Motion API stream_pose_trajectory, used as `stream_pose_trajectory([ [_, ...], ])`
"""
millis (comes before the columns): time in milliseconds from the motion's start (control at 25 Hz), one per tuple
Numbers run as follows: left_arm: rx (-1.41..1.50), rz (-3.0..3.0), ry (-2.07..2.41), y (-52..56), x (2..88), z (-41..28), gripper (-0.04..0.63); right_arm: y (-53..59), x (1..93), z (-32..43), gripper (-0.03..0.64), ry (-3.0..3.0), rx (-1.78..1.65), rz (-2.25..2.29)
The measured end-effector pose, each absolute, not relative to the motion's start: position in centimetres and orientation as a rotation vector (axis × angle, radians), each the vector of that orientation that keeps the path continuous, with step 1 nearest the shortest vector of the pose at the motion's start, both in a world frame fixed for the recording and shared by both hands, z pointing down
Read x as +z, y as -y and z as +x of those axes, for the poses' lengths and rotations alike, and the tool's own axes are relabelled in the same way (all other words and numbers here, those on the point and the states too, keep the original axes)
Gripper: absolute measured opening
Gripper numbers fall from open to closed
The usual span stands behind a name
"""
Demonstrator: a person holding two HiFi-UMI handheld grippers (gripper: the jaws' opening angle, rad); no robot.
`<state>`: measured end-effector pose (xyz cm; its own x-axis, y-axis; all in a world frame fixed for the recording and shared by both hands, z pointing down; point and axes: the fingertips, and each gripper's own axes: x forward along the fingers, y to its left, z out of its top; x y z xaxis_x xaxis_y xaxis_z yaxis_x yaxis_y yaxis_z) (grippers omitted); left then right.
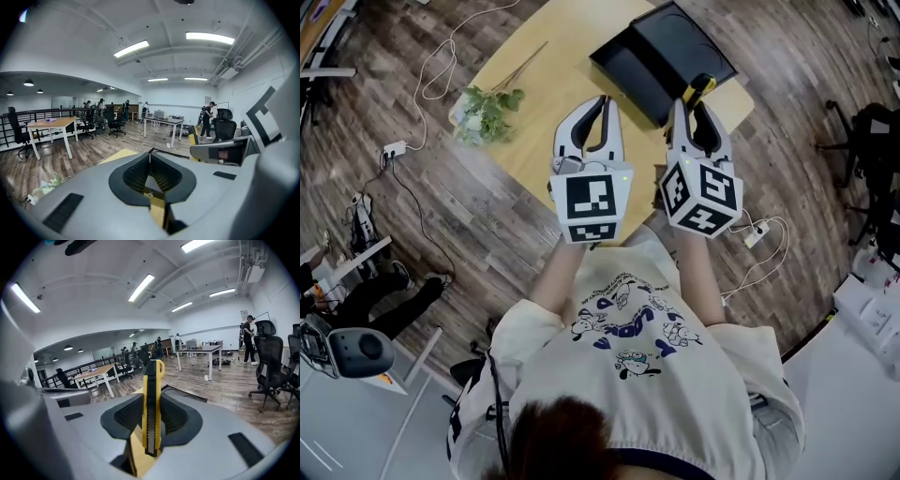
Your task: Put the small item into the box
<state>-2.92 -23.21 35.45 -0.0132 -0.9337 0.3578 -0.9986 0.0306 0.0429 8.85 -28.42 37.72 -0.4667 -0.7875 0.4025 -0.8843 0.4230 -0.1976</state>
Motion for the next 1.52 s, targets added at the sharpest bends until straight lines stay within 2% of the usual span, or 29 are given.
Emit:
stream_pose_trajectory([
  [800, 0.338, 1.870, 1.933, 25.9, 40.7, -3.0, 0.023, 33.3, 43.9, 7.2, 0.127, 2.349, 0.390, 1.226],
  [1520, 0.316, 1.732, 1.881, 27.6, 47.8, -6.4, 0.023, 34.8, 53.9, 3.2, 0.127, 2.101, 0.458, 0.878],
])
